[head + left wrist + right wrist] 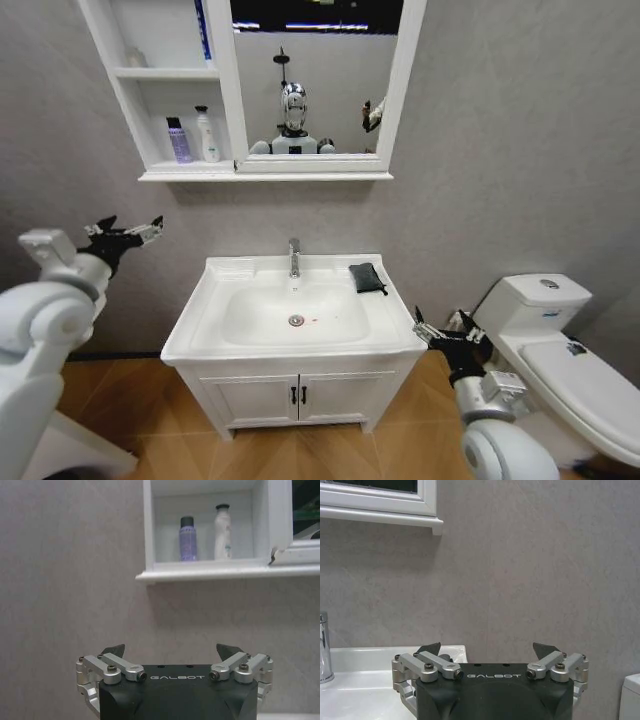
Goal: Move facial cleanser and shampoo from washbasin to cabinet, then wipe washbasin with towel.
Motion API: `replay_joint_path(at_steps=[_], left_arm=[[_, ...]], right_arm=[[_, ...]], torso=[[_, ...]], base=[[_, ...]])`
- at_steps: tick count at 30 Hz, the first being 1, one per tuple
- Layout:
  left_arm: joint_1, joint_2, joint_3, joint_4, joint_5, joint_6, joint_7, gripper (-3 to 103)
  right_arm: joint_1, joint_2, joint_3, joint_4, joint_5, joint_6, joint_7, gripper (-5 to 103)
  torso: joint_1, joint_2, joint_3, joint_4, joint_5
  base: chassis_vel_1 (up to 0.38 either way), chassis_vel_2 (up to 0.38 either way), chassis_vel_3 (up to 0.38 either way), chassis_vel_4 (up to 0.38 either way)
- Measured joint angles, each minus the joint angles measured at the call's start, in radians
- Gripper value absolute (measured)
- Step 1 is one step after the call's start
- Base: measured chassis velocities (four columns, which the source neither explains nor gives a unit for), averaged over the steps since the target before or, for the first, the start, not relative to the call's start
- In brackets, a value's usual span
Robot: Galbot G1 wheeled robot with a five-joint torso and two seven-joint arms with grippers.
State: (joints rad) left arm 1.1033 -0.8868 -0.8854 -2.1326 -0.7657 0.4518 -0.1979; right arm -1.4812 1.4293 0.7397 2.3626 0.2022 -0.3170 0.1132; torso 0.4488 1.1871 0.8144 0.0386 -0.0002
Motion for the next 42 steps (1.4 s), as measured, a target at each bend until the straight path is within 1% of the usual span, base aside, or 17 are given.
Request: replay_joint_path(at_steps=[1, 3, 4, 5, 8, 11, 14, 16, 17, 20, 22, 25, 27, 30, 32, 35, 42], left_arm=[[0.069, -0.054, -0.031, -0.017, 0.024, -0.015, 0.024, 100], [0.099, -0.074, -0.044, -0.025, 0.036, -0.02, 0.038, 100], [0.178, -0.128, -0.08, -0.047, 0.079, -0.04, 0.08, 100], [0.178, -0.128, -0.08, -0.047, 0.079, -0.04, 0.08, 100], [0.285, -0.189, -0.113, -0.083, 0.141, -0.069, 0.132, 100], [0.311, -0.208, -0.104, -0.098, 0.17, -0.079, 0.145, 100], [0.315, -0.224, -0.078, -0.11, 0.192, -0.082, 0.147, 100], [0.321, -0.238, -0.071, -0.121, 0.204, -0.083, 0.147, 100], [0.321, -0.238, -0.071, -0.121, 0.204, -0.083, 0.147, 100], [0.346, -0.273, -0.068, -0.15, 0.225, -0.095, 0.14, 100], [0.352, -0.28, -0.069, -0.154, 0.229, -0.099, 0.138, 100], [0.362, -0.3, -0.069, -0.16, 0.237, -0.119, 0.124, 100], [0.359, -0.315, -0.07, -0.164, 0.243, -0.136, 0.107, 100], [0.352, -0.319, -0.068, -0.167, 0.248, -0.14, 0.098, 100], [0.336, -0.319, -0.058, -0.165, 0.277, -0.167, 0.102, 100], [0.319, -0.317, -0.046, -0.156, 0.315, -0.187, 0.107, 100], [0.331, -0.321, -0.034, -0.174, 0.312, -0.193, 0.09, 100]], right_arm=[[0.002, -0.008, -0.002, -0.001, 0.018, -0.011, 0.008, 100], [0.003, -0.013, -0.003, -0.003, 0.027, -0.017, 0.013, 100], [0.015, -0.035, -0.004, -0.013, 0.058, -0.04, 0.029, 100], [0.015, -0.035, -0.004, -0.013, 0.058, -0.04, 0.029, 100], [0.061, -0.092, 0.004, -0.049, 0.119, -0.071, 0.053, 100], [0.091, -0.127, 0.017, -0.074, 0.178, -0.091, 0.067, 100], [0.133, -0.18, 0.021, -0.116, 0.245, -0.113, 0.09, 100], [0.179, -0.232, 0.008, -0.162, 0.273, -0.122, 0.1, 100], [0.179, -0.232, 0.008, -0.162, 0.273, -0.122, 0.1, 100], [0.319, -0.355, -0.025, -0.274, 0.31, -0.133, 0.113, 100], [0.343, -0.368, -0.028, -0.288, 0.312, -0.133, 0.114, 100], [0.361, -0.364, -0.021, -0.286, 0.305, -0.127, 0.115, 100], [0.32, -0.311, -0.001, -0.245, 0.278, -0.107, 0.112, 100], [0.283, -0.278, 0.008, -0.221, 0.262, -0.096, 0.109, 100], [0.237, -0.248, 0.015, -0.188, 0.24, -0.087, 0.105, 100], [0.231, -0.246, 0.022, -0.172, 0.224, -0.083, 0.106, 100], [0.225, -0.248, 0.025, -0.147, 0.225, -0.084, 0.111, 100]], torso=[[0.0, 0.0, 0.0, -0.0001, 0.0], [0.0, 0.0, 0.0, -0.0001, -0.0001], [0.0, 0.0, 0.0, -0.0002, 0.0003], [0.0, 0.0, 0.0, -0.0002, 0.0003], [0.0, 0.0, 0.0, -0.0001, 0.0005], [0.0, 0.0, 0.0, 0.0001, 0.0007], [0.0, 0.0, 0.0, -0.0016, 0.0004], [0.0, 0.0, 0.0, -0.001, 0.0009], [0.0, 0.0, 0.0, -0.001, 0.0009], [0.0, 0.0, 0.0, 0.0001, 0.0005], [0.0, 0.0, 0.0, 0.0002, 0.0004], [0.0, 0.0, 0.0, 0.0, 0.0001], [0.0, 0.0, 0.0, -0.0004, 0.0002], [0.0, 0.0, 0.0, -0.0007, 0.0005], [0.0, 0.001, 0.001, -0.0016, 0.0004], [0.004, 0.01, 0.006, -0.0012, 0.0001], [0.021, 0.047, 0.026, -0.0009, 0.0002]], base=[[0.0, 0.0, 0.0, 0.0], [0.0, 0.0, 0.0, 0.0], [0.0, 0.0, 0.0, 0.0], [0.0, 0.0, 0.0, 0.0], [0.0, 0.0, 0.0, 0.0], [0.0, 0.0, 0.0, 0.0], [0.0, 0.0, 0.0, 0.0], [0.0, 0.0, 0.0, 0.0], [0.0, 0.0, 0.0, 0.0], [0.0, 0.0, 0.0, 0.0], [0.0, 0.0, 0.0, 0.0], [0.0, 0.0, 0.0, 0.0], [0.0, 0.0, 0.0, 0.0], [0.0, 0.0, 0.0, 0.0], [0.0, 0.0, 0.0, 0.0], [0.0, 0.0, 0.0, 0.0], [0.0, 0.0, 0.0, 0.0]])
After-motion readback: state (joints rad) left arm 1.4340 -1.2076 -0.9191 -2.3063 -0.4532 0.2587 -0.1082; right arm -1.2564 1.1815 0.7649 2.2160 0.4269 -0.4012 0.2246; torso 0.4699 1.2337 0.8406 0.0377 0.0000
